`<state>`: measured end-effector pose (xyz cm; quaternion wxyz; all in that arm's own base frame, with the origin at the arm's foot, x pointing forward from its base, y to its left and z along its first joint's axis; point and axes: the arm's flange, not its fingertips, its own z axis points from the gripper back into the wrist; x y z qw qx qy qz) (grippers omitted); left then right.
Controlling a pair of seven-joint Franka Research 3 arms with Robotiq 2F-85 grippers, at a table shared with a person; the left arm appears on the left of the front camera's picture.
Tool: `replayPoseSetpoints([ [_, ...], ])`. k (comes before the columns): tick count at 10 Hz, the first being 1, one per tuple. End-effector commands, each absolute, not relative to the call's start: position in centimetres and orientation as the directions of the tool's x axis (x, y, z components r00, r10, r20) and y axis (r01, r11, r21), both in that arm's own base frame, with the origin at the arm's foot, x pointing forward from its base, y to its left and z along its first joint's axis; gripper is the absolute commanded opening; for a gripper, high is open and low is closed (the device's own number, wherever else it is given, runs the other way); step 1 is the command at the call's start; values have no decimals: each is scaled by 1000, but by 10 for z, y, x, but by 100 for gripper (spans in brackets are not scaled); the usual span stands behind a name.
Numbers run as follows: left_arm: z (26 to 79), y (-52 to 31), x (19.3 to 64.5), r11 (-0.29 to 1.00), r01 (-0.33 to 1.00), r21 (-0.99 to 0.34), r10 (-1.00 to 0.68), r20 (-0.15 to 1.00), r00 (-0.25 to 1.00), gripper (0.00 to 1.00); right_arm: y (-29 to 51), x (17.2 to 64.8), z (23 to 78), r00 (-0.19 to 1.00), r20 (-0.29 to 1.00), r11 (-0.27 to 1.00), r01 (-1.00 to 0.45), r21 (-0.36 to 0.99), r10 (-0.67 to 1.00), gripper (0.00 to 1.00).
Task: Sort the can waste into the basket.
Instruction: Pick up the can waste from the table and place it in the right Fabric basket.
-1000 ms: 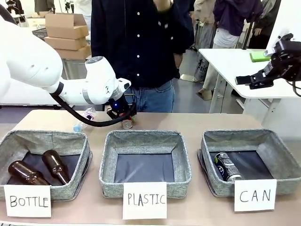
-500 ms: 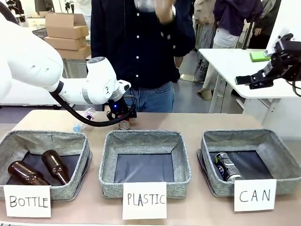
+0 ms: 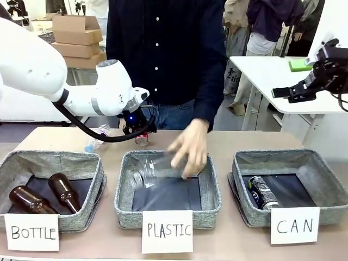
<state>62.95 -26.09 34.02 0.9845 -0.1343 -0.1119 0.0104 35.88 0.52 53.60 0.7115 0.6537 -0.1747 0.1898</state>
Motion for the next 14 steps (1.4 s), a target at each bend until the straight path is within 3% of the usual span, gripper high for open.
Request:
replayPoseSetpoints([
  [1, 381, -227, 588, 944, 69, -322, -2, 203, 979, 0, 3, 358, 539, 860, 508, 70, -510, 857, 51, 100],
  [3, 422, -201, 538, 890, 224, -398, -158, 193, 968, 0, 3, 358, 539, 860, 508, 70, -510, 857, 51, 100],
  [6, 498, -150, 385, 613, 646, -455, -524, 378, 763, 0, 3, 358, 539, 860, 508, 70, -510, 857, 51, 100],
  [8, 492, -132, 333, 535, 732, -422, -551, 482, 681, 0, 3, 358, 539, 860, 508, 70, -510, 857, 51, 100],
  [9, 502, -179, 395, 643, 629, -437, -494, 390, 777, 0, 3, 358, 539, 860, 508, 70, -510, 857, 51, 100],
  [12, 502, -179, 395, 643, 629, -437, -494, 390, 777, 0, 5, 359, 536, 867, 497, 73, -499, 864, 42, 100],
  [13, 498, -165, 373, 610, 661, -436, -513, 419, 749, 0, 3, 350, 570, 844, 535, 93, -536, 839, 39, 100],
  [14, 500, -210, 393, 540, 740, -401, -580, 459, 673, 0, -11, 335, 599, 792, 605, 303, -598, 742, 81, 100],
])
